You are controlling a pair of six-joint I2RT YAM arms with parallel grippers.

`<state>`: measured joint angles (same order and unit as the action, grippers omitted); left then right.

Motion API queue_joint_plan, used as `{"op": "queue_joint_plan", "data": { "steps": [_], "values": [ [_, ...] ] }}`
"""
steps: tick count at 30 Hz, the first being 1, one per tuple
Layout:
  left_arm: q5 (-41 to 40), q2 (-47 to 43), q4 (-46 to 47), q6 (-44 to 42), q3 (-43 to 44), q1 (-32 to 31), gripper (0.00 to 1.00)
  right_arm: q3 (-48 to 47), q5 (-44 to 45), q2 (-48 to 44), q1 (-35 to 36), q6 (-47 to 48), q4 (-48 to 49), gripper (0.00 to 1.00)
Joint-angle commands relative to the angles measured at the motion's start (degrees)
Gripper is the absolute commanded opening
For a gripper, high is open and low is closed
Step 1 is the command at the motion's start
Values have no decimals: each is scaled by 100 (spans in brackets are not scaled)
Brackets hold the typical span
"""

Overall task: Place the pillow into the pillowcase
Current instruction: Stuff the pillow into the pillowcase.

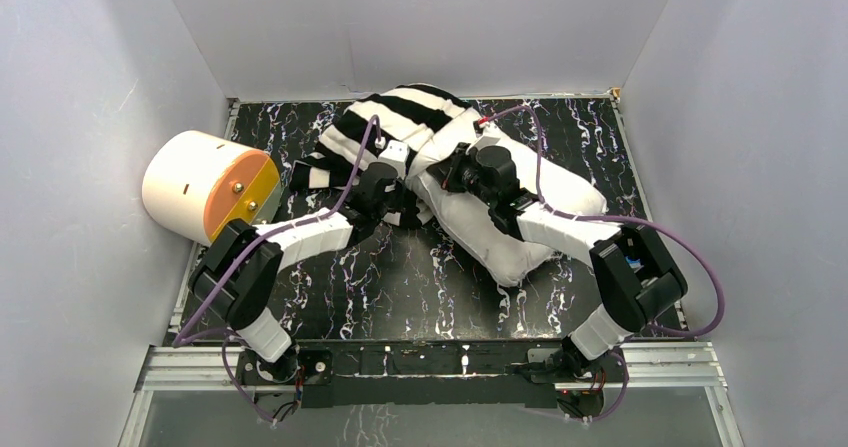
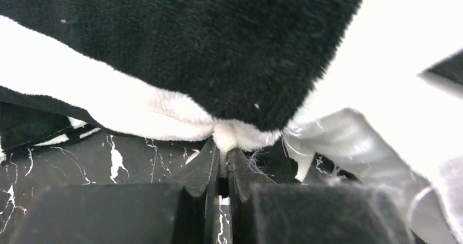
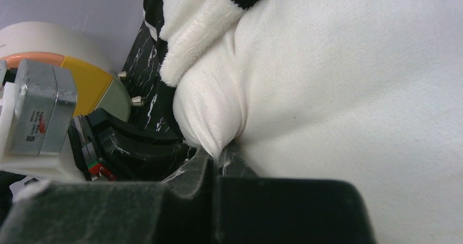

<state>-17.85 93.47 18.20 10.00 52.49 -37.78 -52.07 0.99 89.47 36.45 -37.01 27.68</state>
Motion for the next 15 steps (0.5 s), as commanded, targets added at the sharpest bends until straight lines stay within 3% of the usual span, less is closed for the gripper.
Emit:
{"op": "queue_joint_plan", "data": {
  "steps": [1, 4, 7, 11, 15],
  "values": [
    [778, -627, 487, -202, -162, -18, 0, -224, 15, 167, 55, -255, 1046, 0],
    [1141, -1184, 284, 88, -403, -332, 0, -321, 36, 421, 49, -222, 1297, 0],
    [1213, -1728, 679, 523, -1019, -717, 0, -520, 96, 772, 76, -262, 1514, 0],
    [1460, -1566, 1308, 1185, -1707, -757, 0, -698, 526, 1207, 338, 34, 1604, 0],
    [1415, -1836, 1378, 1286, -1890, -754, 0, -225, 467, 1255, 404, 10, 1607, 0]
  ]
}}
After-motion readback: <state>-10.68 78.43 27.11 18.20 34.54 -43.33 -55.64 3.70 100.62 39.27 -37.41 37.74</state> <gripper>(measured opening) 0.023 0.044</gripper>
